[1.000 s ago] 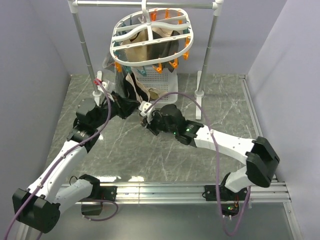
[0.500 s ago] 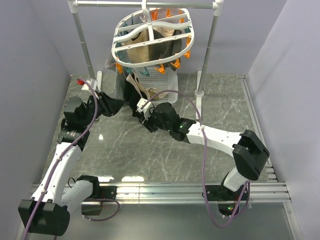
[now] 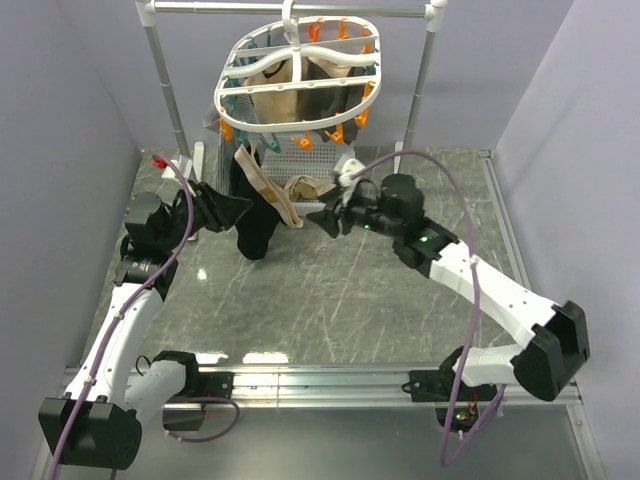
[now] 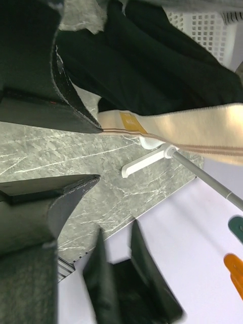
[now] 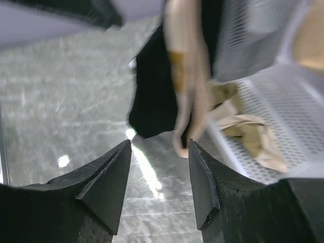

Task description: Clip the underwear to the hanger

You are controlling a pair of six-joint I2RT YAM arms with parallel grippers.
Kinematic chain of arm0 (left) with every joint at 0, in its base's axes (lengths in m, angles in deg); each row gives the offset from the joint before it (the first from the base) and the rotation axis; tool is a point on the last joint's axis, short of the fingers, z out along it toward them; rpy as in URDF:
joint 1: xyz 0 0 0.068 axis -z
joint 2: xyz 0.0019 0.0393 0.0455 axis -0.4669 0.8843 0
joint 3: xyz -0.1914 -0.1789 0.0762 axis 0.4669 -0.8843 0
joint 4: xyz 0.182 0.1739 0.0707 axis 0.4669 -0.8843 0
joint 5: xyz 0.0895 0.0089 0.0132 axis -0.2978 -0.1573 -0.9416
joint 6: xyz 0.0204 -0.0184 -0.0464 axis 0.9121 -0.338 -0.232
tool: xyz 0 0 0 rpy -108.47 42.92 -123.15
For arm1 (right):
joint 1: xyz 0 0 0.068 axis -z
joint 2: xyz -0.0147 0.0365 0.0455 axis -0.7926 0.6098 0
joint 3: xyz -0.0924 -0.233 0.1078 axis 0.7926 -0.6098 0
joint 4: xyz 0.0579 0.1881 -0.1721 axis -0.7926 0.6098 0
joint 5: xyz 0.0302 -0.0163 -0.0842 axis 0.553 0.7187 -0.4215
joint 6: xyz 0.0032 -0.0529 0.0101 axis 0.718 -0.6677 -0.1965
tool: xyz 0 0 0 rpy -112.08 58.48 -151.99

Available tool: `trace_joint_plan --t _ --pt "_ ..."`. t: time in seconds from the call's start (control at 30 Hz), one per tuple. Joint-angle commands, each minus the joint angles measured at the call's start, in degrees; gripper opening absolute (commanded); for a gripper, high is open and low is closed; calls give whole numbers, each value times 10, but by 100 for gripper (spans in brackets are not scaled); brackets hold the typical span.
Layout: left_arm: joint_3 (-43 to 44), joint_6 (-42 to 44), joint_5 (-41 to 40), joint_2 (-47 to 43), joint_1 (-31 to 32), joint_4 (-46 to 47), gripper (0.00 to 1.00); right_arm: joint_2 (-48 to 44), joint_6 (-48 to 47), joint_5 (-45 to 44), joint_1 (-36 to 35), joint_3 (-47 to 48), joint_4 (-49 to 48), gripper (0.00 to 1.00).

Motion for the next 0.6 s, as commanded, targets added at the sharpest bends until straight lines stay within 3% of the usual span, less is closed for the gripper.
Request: trace_joint_plan --t 0.0,0.3,0.47,0.57 --pt "16 12 28 -5 -4 37 43 -41 42 58 36 -12 -5 56" --pt "11 47 76 -29 -4 33 43 -59 102 85 113 -46 -20 56" --pt "11 121 93 -64 -4 -9 53 -101 108 100 140 -41 -16 59" --pt "-13 126 97 -93 -3 22 61 -127 125 102 152 -40 -18 61"
